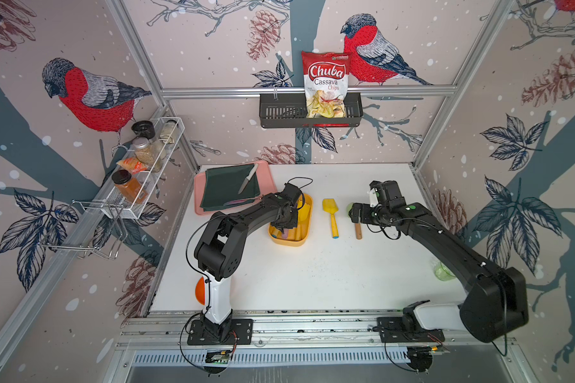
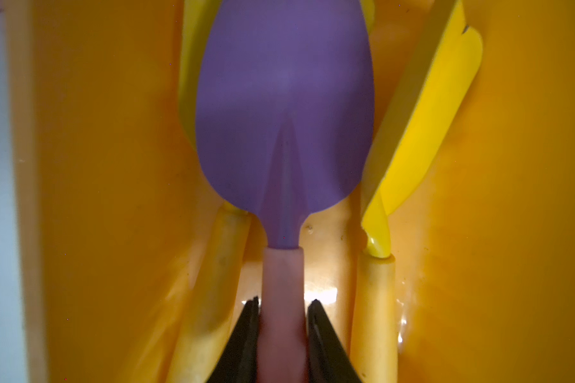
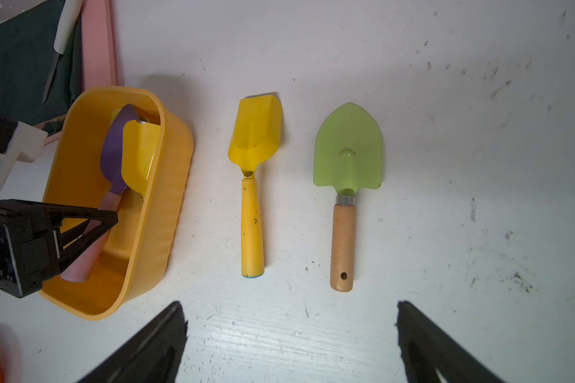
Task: Take the shovel out of the storage box
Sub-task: Pick up the shovel from the storage box.
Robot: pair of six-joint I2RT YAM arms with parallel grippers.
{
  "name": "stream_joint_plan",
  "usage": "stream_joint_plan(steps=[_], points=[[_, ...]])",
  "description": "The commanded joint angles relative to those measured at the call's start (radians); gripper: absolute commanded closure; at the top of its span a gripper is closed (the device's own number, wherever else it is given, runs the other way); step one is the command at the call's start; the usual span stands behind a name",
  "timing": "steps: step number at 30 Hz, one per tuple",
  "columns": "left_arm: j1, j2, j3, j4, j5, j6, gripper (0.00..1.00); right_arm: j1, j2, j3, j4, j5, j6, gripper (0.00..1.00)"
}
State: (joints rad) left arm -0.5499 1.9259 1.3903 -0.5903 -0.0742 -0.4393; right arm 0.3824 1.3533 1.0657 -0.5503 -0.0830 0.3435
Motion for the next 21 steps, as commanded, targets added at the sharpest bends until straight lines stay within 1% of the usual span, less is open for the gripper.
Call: stream_joint_plan(steps=[1, 3, 5, 7, 8, 9, 11, 12, 14, 16, 17, 19, 21], points=[[0.012, -0.045, 0.01, 0.01, 0.018, -0.021, 0.92, 0.003, 0.001, -0.003, 0.038, -0.029, 0.009, 0.0], [0.024, -0.072, -0.007, 0.051, 0.055, -0.029, 0.94, 0.004, 0.001, -0.001, 0.043, -0.038, 0.011, 0.0], [0.041, -0.103, -0.038, 0.107, 0.116, -0.04, 0.99, 0.006, -0.001, -0.001, 0.049, -0.046, 0.012, 0.0], [0.05, -0.134, -0.072, 0.151, 0.133, -0.06, 0.99, 0.007, -0.002, -0.003, 0.056, -0.056, 0.01, 0.0], [0.054, -0.135, -0.071, 0.145, 0.139, -0.061, 0.99, 0.007, -0.003, -0.004, 0.056, -0.057, 0.009, 0.0], [0.058, -0.134, -0.071, 0.143, 0.155, -0.059, 1.0, 0.007, -0.003, -0.006, 0.06, -0.061, 0.009, 0.0], [0.065, -0.157, -0.107, 0.193, 0.191, -0.066, 1.0, 0.012, -0.006, -0.012, 0.075, -0.085, 0.007, 0.0], [0.072, -0.18, -0.14, 0.251, 0.241, -0.077, 1.0, 0.014, -0.008, -0.019, 0.088, -0.109, 0.006, 0.0], [0.092, -0.251, -0.241, 0.449, 0.38, -0.124, 1.0, 0.016, -0.011, -0.038, 0.132, -0.197, 0.0, 0.0], [0.111, -0.321, -0.345, 0.704, 0.541, -0.217, 1.0, 0.016, -0.014, -0.064, 0.207, -0.344, 0.003, 0.0], [0.114, -0.345, -0.381, 0.814, 0.593, -0.263, 1.0, 0.018, -0.017, -0.072, 0.239, -0.408, 0.003, 0.0], [0.116, -0.389, -0.444, 1.018, 0.656, -0.357, 1.0, 0.018, -0.025, -0.087, 0.315, -0.519, 0.025, 0.0], [0.116, -0.41, -0.469, 1.159, 0.704, -0.421, 1.0, 0.02, -0.029, -0.095, 0.401, -0.644, 0.047, 0.03]])
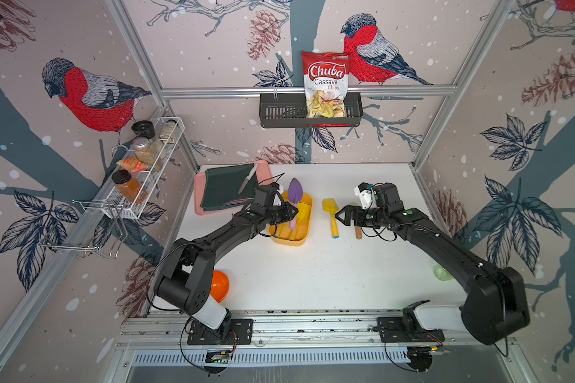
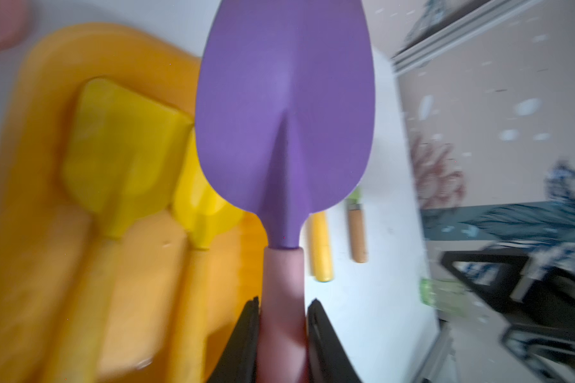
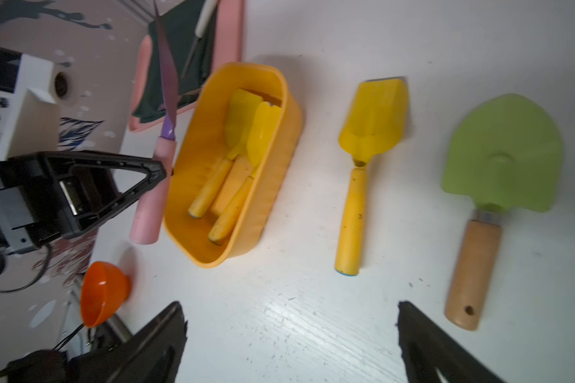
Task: Take the shovel out of the storage box
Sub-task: Pick up the shovel from the storage box.
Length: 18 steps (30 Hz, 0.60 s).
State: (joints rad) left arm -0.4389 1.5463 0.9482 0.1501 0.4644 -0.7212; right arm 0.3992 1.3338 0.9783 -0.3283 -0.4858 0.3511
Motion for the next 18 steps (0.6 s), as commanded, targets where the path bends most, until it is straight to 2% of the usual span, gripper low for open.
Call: stream_joint_plan(steps=[1, 5, 10, 12, 18], points=[[0.003, -0.04, -0.033, 0.479, 0.184, -0.165, 1.0, 0.009, -0.008, -0.008, 0.218, -0.301, 0.045, 0.05], [-0.003, -0.099, -0.051, 0.575, 0.188, -0.189, 1.0, 0.042, 0.005, 0.018, 0.341, -0.443, 0.097, 0.09], [-0.003, -0.16, -0.157, 0.835, 0.181, -0.325, 1.0, 0.06, 0.056, 0.057, 0.481, -0.511, 0.197, 0.28], [-0.004, -0.167, -0.18, 0.879, 0.182, -0.35, 1.0, 0.082, 0.081, 0.086, 0.501, -0.522, 0.212, 0.36], [-0.004, -0.196, -0.244, 0.951, 0.16, -0.366, 1.0, 0.162, 0.15, 0.156, 0.574, -0.521, 0.26, 0.29]])
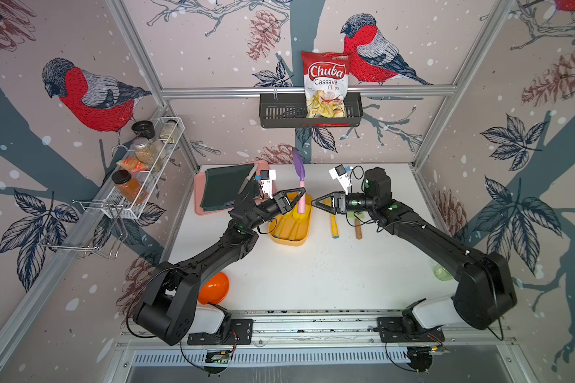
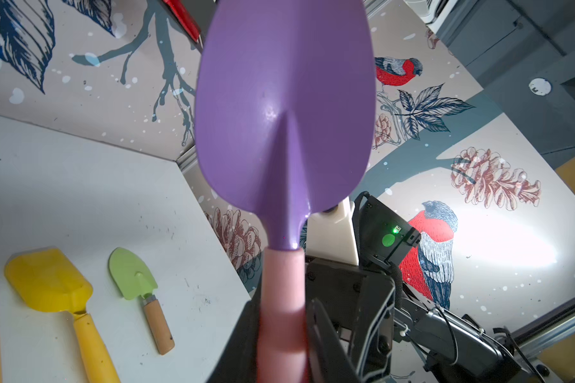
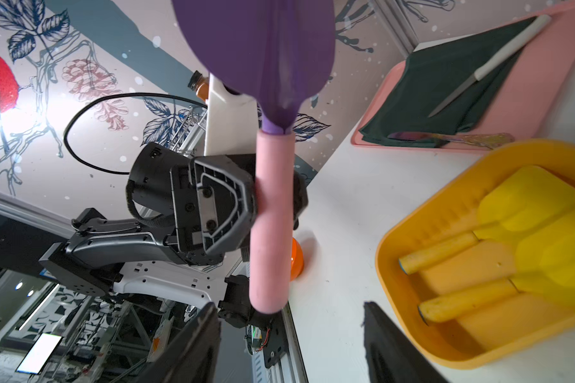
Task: Take the shovel out of the storage box
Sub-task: Pick up the shovel from the storage box, then place the shovel at the center of the board.
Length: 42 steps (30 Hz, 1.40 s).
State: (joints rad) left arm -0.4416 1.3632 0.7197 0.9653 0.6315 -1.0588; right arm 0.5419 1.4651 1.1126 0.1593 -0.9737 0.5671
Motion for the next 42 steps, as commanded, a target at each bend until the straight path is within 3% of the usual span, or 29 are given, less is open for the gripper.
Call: stream_joint_plan(steps=[1, 8, 19, 24, 25, 28, 29, 33, 37, 39, 42], points=[[-0.001, -0.015, -0.023, 0.152, -0.009, -0.034, 1.0, 0.033, 0.03, 0.027, 0.11, -0.038, 0.058, 0.29], [-0.002, -0.022, -0.037, 0.175, -0.009, -0.03, 1.0, 0.087, 0.073, 0.025, 0.243, -0.097, 0.124, 0.32], [-0.002, -0.021, -0.077, 0.249, -0.007, -0.057, 1.0, 0.099, 0.123, 0.039, 0.304, -0.131, 0.175, 0.71], [-0.002, -0.031, -0.075, 0.213, -0.008, -0.04, 1.0, 0.101, 0.132, 0.044, 0.277, -0.129, 0.164, 0.77], [0.0, -0.034, -0.077, 0.208, -0.009, -0.036, 0.84, 0.101, 0.131, 0.046, 0.267, -0.127, 0.157, 0.78], [0.0, -0.057, -0.081, 0.136, -0.035, -0.006, 0.15, 0.099, 0.122, 0.052, 0.221, -0.109, 0.125, 0.79], [0.0, -0.07, -0.079, 0.089, -0.047, 0.013, 0.01, 0.096, 0.117, 0.058, 0.184, -0.092, 0.101, 0.79], [0.0, -0.132, -0.061, -0.149, -0.116, 0.098, 0.0, 0.07, 0.096, 0.12, -0.137, 0.07, -0.052, 0.81], [0.0, -0.196, 0.006, -0.544, -0.275, 0.211, 0.01, 0.026, 0.05, 0.162, -0.489, 0.346, -0.163, 0.81], [0.0, -0.207, 0.019, -0.63, -0.325, 0.26, 0.01, 0.003, 0.014, 0.165, -0.609, 0.478, -0.197, 0.82], [0.009, -0.202, 0.036, -0.704, -0.335, 0.311, 0.01, -0.019, -0.026, 0.182, -0.818, 0.777, -0.254, 0.83]])
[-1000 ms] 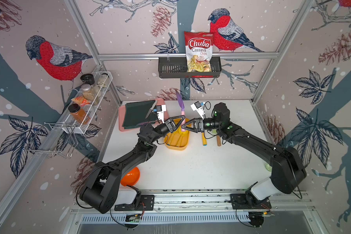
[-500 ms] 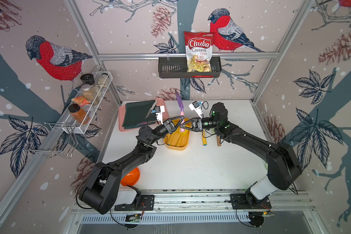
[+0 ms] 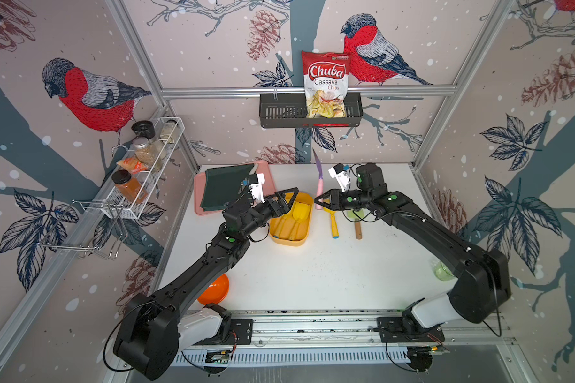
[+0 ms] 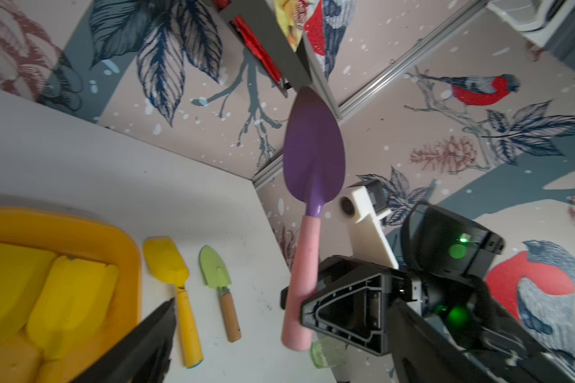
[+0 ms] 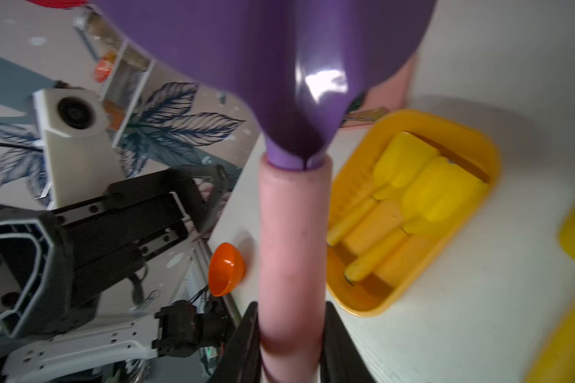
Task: Take the shovel out of the storage box
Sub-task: Place the shovel at the center of the board.
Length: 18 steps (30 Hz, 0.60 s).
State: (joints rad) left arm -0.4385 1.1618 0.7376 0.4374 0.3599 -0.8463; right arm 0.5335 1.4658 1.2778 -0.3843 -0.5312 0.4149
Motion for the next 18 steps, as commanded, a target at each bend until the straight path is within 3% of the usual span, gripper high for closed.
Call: stream_joint_plan(steps=[1, 4, 6, 14, 16, 18], points=[[0.006, 0.002, 0.023, -0.196, -0.061, 0.113, 0.01, -0.02, -0.033, 0.017, -0.342, 0.432, -0.123, 0.84], [0.006, 0.016, 0.036, -0.241, -0.061, 0.14, 0.01, -0.101, -0.033, -0.007, -0.474, 0.593, -0.164, 0.86], [0.006, 0.035, 0.053, -0.27, -0.059, 0.163, 0.01, -0.176, -0.025, -0.04, -0.517, 0.636, -0.183, 0.86], [0.006, 0.09, 0.091, -0.328, -0.018, 0.222, 0.02, -0.378, 0.096, -0.1, -0.532, 0.634, -0.211, 0.87], [0.007, 0.092, 0.087, -0.322, -0.014, 0.225, 0.02, -0.377, 0.146, -0.086, -0.547, 0.637, -0.211, 0.96], [0.007, 0.094, 0.089, -0.316, -0.015, 0.235, 0.02, -0.37, 0.192, -0.071, -0.56, 0.675, -0.206, 0.99]])
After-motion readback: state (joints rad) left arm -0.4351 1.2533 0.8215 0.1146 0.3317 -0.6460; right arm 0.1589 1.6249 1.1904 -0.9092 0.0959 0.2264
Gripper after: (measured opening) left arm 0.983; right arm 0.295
